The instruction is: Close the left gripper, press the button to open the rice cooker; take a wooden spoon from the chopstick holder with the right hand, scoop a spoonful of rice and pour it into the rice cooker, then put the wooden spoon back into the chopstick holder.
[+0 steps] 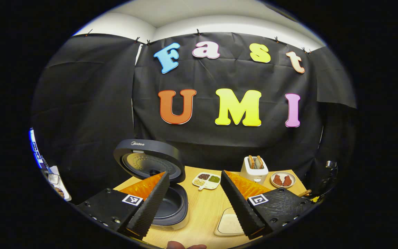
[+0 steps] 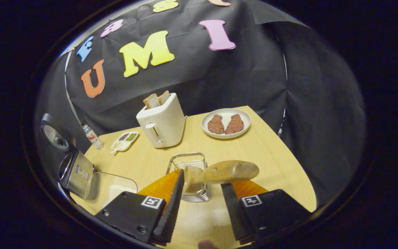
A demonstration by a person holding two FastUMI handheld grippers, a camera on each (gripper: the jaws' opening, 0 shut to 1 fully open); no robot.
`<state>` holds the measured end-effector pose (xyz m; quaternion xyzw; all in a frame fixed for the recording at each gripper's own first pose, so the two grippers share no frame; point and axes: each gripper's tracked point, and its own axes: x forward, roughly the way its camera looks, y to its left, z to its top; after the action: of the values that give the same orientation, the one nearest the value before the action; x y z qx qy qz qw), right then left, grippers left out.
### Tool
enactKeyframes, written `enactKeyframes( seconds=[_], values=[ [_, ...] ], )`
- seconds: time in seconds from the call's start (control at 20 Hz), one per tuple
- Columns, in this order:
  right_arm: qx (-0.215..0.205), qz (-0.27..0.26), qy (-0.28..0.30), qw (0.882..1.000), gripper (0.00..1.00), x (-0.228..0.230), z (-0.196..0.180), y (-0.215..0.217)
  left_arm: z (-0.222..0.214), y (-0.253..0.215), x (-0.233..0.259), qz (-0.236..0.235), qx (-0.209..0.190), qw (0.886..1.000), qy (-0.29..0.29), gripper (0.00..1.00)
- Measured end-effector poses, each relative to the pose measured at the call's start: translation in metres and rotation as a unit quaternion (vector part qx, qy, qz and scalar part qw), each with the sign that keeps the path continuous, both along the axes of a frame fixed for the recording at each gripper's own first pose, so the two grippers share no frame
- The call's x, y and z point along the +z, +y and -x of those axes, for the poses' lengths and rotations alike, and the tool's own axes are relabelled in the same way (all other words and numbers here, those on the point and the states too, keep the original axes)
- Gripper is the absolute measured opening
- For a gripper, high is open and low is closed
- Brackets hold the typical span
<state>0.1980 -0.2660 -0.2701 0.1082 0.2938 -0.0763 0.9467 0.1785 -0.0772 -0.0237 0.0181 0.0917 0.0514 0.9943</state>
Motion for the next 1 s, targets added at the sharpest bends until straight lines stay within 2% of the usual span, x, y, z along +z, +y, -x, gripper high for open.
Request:
enactKeyframes(
  seconds=[0.05, 0.1, 0.15, 0.25, 0.45, 0.5, 0.55, 0.6, 0.65, 0.85, 1.0],
  values=[
    [0.010, 0.002, 0.008, 1.000, 0.55, -0.002, -0.003, 0.001, -0.004, -0.001, -0.004, 0.001, 0.003, 1.000, 0.005, 0.96],
    [0.018, 0.004, 0.015, 1.000, 0.57, -0.003, -0.007, 0.001, -0.007, -0.002, -0.007, 0.003, 0.008, 1.000, 0.011, 0.96],
    [0.026, 0.002, 0.017, 1.000, 0.47, -0.001, -0.010, 0.001, -0.008, -0.001, -0.009, 0.004, 0.014, 1.000, 0.014, 0.96],
    [0.045, -0.006, 0.016, 0.999, 0.34, 0.003, -0.020, 0.004, -0.007, 0.003, -0.011, 0.007, 0.030, 0.999, 0.015, 0.96],
    [0.070, -0.006, 0.028, 0.997, 0.17, 0.007, -0.029, 0.011, 0.001, 0.009, -0.014, 0.011, 0.050, 0.998, 0.023, 0.96],
    [0.074, -0.005, 0.030, 0.997, 0.16, 0.008, -0.029, 0.012, 0.001, 0.011, -0.014, 0.012, 0.051, 0.998, 0.021, 0.96],
    [0.073, -0.002, 0.034, 0.997, 0.14, 0.008, -0.029, 0.011, 0.001, 0.012, -0.014, 0.016, 0.052, 0.998, 0.020, 1.00],
    [0.069, 0.000, 0.037, 0.997, 0.14, 0.011, -0.027, 0.008, 0.001, 0.012, -0.014, 0.019, 0.051, 0.998, 0.021, 0.96],
    [0.063, 0.002, 0.036, 0.997, 0.14, 0.016, -0.025, 0.006, 0.001, 0.013, -0.014, 0.023, 0.048, 0.998, 0.020, 0.96],
    [0.050, 0.017, 0.013, 0.999, 0.14, 0.056, -0.019, 0.007, 0.005, 0.018, -0.007, 0.036, 0.028, 0.999, -0.003, 0.96],
    [0.050, 0.040, -0.015, 0.998, 0.14, 0.098, -0.009, 0.027, 0.014, 0.034, 0.000, 0.054, 0.011, 0.998, -0.020, 0.95]
  ],
)
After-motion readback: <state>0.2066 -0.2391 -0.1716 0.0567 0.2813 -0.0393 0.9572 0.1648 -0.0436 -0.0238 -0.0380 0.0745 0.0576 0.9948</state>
